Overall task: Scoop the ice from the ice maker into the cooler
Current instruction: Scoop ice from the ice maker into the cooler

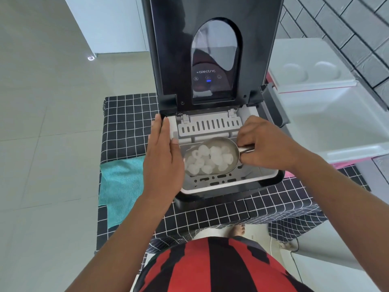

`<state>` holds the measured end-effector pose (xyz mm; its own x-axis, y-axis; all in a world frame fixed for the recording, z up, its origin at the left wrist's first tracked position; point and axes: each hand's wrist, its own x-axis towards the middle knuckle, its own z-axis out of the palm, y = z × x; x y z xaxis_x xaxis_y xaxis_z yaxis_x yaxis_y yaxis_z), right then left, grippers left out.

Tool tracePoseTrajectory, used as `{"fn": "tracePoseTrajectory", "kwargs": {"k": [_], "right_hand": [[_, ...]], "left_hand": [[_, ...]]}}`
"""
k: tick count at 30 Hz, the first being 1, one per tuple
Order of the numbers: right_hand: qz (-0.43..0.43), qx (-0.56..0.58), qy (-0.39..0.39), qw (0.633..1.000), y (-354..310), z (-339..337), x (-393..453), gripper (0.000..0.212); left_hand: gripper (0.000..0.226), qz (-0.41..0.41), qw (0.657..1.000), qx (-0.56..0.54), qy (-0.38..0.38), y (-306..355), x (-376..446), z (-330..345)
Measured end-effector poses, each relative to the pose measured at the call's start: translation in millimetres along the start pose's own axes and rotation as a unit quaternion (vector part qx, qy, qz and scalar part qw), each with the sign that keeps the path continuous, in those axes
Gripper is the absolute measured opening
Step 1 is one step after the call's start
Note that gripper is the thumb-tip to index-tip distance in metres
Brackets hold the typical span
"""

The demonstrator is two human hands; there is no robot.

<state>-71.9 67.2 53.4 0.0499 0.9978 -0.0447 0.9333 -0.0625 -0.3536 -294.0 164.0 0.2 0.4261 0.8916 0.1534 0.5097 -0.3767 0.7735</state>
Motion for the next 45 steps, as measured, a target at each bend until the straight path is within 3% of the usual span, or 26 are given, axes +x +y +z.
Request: {"fn": "tracePoseTrajectory", "kwargs": {"k": [8,13,19,22,26,29,34,39,45], "right_hand": [[0.022,0.044,0.037,0.998,18,-5,-8,0.017],[0.008,0.054,0.057,0.997,32,-12,-15,0.017],[-0.001,0.056,0.109,0.992,63,-36,-34,0.014],[0.038,0.067,0.125,0.989,88,-48,-52,0.015],[0.102,0.051,0.136,0.984,139,-60,-84,0.012],[0.198,0.062,0.132,0.969,186,-66,-112,0.012],[0.342,-0.045,0.086,0.935,250,-60,-137,0.026],[0.39,-0.089,0.03,0.916,281,-56,-135,0.012],[0.396,-0.129,0.012,0.909,294,-61,-140,0.022]], "left_hand": [[0.05,-0.002,1.0,0.013,0.014,-1,-1,1],[0.052,0.012,0.995,0.089,0.035,6,1,-1],[0.05,0.043,0.993,0.056,0.091,49,-3,10],[0.047,0.053,0.993,0.053,0.089,77,1,26],[0.045,0.082,0.995,0.031,0.057,121,7,63],[0.046,0.1,0.995,0.011,0.022,157,11,105],[0.059,0.069,0.993,0.051,-0.085,195,13,195],[0.076,0.018,0.97,0.195,-0.142,197,14,259],[0.079,0.006,0.972,0.191,-0.135,190,12,271]]}}
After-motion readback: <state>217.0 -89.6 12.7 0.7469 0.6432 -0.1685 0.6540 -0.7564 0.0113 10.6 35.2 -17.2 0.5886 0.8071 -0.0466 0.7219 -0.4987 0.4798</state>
